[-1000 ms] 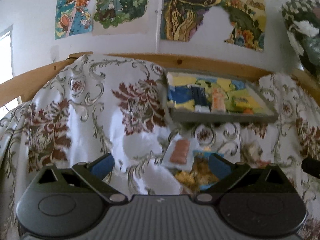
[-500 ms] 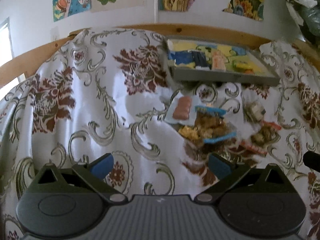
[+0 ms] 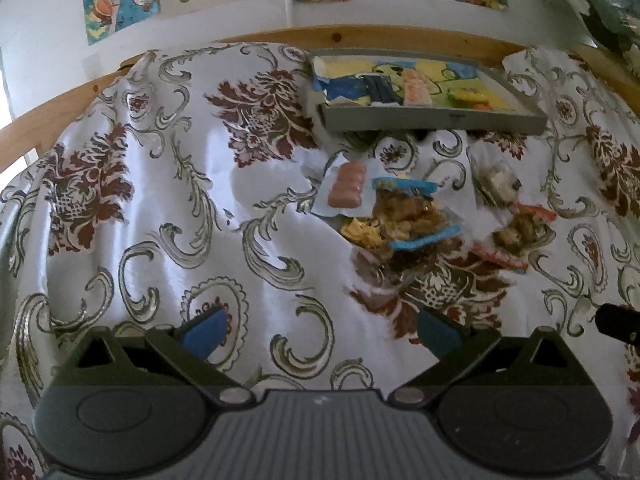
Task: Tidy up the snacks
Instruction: 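Withdraw both tools from the tray back over the remaining snacks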
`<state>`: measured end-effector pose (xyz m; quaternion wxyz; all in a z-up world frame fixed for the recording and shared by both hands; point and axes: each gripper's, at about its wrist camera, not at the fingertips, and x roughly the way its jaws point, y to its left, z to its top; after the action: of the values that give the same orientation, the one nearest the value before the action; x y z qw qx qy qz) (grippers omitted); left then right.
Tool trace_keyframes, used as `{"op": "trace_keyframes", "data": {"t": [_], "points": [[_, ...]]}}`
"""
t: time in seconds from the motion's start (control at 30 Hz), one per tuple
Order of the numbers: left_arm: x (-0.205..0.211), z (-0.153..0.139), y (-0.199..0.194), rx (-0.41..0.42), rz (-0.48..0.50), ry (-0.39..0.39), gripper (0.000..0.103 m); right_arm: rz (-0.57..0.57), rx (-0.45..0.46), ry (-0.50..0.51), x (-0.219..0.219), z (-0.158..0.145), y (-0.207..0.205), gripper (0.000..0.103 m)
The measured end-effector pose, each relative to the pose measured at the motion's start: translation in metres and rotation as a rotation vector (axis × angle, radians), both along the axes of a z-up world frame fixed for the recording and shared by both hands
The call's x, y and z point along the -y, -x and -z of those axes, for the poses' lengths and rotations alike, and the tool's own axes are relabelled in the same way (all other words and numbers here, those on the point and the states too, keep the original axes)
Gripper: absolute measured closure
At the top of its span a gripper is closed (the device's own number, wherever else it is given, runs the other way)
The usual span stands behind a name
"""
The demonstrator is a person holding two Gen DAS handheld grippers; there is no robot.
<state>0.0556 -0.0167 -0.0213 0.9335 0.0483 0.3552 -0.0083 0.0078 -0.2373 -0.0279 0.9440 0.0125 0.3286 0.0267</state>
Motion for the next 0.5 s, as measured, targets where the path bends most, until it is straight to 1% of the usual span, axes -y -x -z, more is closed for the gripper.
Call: {"op": "trace_keyframes", "data": {"t": [0.5], "points": [[-0.0014,-0.0016,-0.0035,0.016,-0.003,0.014,0.0,0.017,-0.007,0.004,0.0028,0.0014,-0.0065,0.001]]}}
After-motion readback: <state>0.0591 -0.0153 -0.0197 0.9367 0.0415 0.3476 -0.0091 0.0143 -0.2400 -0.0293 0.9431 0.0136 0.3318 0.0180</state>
